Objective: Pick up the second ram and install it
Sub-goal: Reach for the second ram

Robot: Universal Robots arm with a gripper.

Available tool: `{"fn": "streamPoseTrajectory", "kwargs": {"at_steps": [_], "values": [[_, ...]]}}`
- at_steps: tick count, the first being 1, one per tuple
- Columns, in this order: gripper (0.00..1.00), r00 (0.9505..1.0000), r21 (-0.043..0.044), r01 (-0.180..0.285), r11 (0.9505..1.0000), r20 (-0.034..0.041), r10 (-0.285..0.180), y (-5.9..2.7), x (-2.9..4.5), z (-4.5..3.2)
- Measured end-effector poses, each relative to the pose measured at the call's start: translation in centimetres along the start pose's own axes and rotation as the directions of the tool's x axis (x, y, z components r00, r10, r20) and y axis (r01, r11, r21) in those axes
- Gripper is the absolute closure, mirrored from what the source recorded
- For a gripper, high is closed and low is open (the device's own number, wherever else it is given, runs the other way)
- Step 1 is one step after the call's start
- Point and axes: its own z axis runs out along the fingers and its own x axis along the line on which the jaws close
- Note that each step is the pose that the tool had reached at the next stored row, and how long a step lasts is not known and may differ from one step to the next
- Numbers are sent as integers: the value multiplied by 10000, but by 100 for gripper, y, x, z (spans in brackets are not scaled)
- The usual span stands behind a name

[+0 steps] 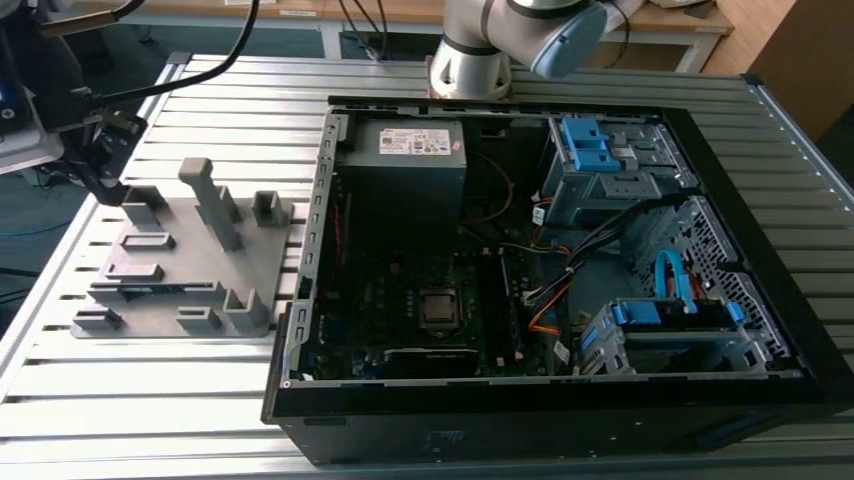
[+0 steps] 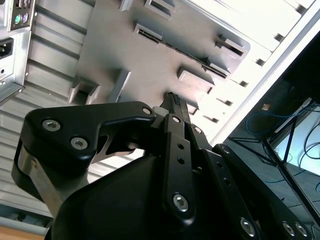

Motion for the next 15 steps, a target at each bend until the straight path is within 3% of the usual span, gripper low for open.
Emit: {"fn": "streamPoseTrajectory", "kwargs": {"at_steps": [15], "values": [[90,10000,-1,6,10000,0,-6,-38,66,110]]}}
